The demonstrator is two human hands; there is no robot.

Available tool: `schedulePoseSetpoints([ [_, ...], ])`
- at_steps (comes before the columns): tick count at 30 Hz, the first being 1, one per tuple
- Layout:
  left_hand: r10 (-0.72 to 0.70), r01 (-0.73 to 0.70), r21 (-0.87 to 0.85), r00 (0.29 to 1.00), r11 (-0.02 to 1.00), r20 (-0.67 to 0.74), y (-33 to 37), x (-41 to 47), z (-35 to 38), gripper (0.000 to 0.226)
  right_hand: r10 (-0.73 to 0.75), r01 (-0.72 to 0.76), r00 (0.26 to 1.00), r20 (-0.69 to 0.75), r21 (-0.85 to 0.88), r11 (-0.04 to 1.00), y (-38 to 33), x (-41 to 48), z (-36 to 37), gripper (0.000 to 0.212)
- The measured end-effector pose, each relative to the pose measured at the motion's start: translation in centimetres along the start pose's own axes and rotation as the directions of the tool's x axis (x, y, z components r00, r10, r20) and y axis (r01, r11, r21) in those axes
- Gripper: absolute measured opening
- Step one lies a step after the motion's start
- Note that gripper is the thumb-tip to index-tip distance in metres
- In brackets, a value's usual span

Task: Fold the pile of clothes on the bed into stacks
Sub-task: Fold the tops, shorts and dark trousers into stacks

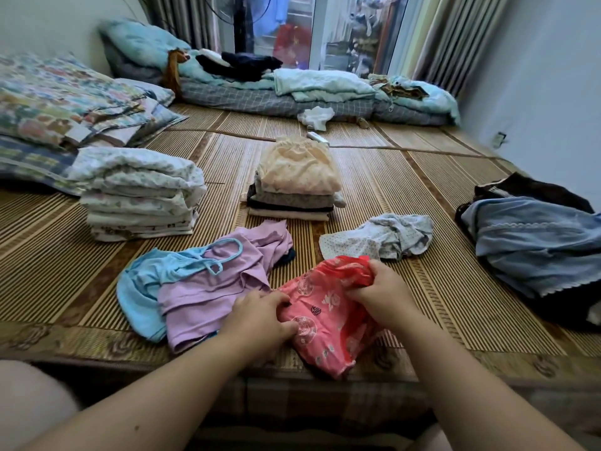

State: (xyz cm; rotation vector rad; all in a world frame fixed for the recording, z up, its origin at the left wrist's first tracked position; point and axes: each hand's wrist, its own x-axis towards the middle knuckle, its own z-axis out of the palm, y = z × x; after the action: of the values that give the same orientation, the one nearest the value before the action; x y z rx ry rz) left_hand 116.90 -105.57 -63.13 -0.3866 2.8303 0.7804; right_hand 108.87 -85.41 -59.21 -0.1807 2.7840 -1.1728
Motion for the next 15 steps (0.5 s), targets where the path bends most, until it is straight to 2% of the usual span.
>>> schedulePoseSetpoints([
  [3, 0.019, -0.023, -0.225, 1.0, 0.974, -0.02, -0.3, 0.3, -0.4, 0.047, -0.295, 0.299, 0.954, 0.057, -0.064, 0.952, -1.5, -2.7, 0.4, 0.019],
  [5, -0.021, 0.018, -0.43, 1.0, 0.902, -0.001, -0.6, 0.6, -0.7, 0.04, -0.469, 0.505, 0.854, 0.227, -0.141, 0.851, -2.1, -4.7, 1.1, 0.028],
  [6, -0.049, 0.05, -0.542, 0.999, 0.839, 0.015, -0.6, 0.7, -0.9, 0.039, -0.481, 0.568, 0.799, 0.361, -0.187, 0.802, -2.1, -5.6, 1.6, 0.04],
  [8, -0.11, 0.098, -0.692, 0.994, 0.715, 0.027, -0.6, 0.6, -1.4, 0.027, -0.323, 0.587, 0.734, 0.597, -0.321, 0.743, -1.8, -6.9, 2.8, 0.062],
  [9, -0.131, 0.104, -0.721, 0.991, 0.685, 0.018, -0.8, 0.6, -1.6, 0.019, -0.246, 0.585, 0.72, 0.649, -0.376, 0.719, -1.6, -7.4, 3.3, 0.067],
  [11, -0.137, 0.101, -0.737, 0.991, 0.668, 0.012, -0.8, 0.5, -1.8, 0.02, -0.22, 0.581, 0.725, 0.652, -0.409, 0.704, -1.3, -8.1, 4.1, 0.067],
  [15, -0.095, 0.096, -0.745, 0.995, 0.661, 0.044, -0.7, -0.1, -1.7, 0.036, -0.314, 0.528, 0.799, 0.513, -0.348, 0.775, -0.9, -8.1, 4.1, 0.063],
])
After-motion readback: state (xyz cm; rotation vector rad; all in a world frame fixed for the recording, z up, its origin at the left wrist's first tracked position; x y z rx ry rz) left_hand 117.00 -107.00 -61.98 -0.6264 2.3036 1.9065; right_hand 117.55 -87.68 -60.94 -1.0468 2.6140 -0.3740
